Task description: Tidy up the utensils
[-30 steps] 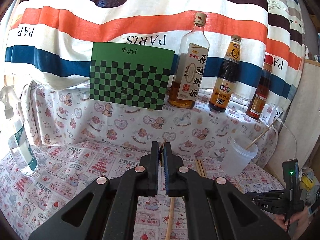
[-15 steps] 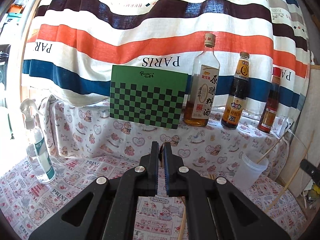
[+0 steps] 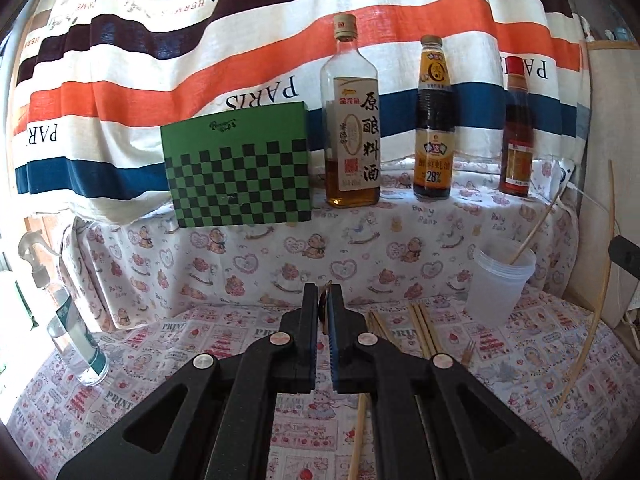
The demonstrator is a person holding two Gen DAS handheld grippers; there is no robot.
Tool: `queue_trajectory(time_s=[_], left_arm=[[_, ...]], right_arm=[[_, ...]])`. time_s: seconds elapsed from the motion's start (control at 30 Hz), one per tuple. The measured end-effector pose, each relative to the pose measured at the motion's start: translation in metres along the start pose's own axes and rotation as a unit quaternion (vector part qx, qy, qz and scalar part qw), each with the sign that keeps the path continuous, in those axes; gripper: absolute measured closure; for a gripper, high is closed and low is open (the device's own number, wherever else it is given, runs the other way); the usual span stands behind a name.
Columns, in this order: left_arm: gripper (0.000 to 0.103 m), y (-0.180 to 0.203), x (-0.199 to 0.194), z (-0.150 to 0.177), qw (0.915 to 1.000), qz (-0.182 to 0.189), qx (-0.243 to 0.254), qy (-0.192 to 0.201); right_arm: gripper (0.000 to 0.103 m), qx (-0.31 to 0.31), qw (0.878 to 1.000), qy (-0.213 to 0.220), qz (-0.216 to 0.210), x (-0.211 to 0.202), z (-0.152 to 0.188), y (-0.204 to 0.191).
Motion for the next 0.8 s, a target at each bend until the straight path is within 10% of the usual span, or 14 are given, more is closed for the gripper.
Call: queue_trajectory(time_s=[0.57, 0.8], left_arm=[[0.095, 0.018, -0.016, -0.003, 0.9863, 0.149, -0.058, -0.038], [0.101, 0.014, -0.013, 0.005, 0.9828, 0.148, -0.045, -0.102]], right_arm=[[0.096, 0.003, 1.000, 0.001, 0.004, -0.001, 0.000, 0.003], [0.097, 0.006, 1.000, 0.006, 0.002, -0.005, -0.002, 0.004]])
Point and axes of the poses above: each gripper's, at about its wrist camera, not at the fingertips, and x roughly the way its jaws point, y to its right, z to its underside, the point moved 6 cm from there along x, roughly the way its jaws point, and after that the axes turned 1 degree about -z, right-handed, at the moved point
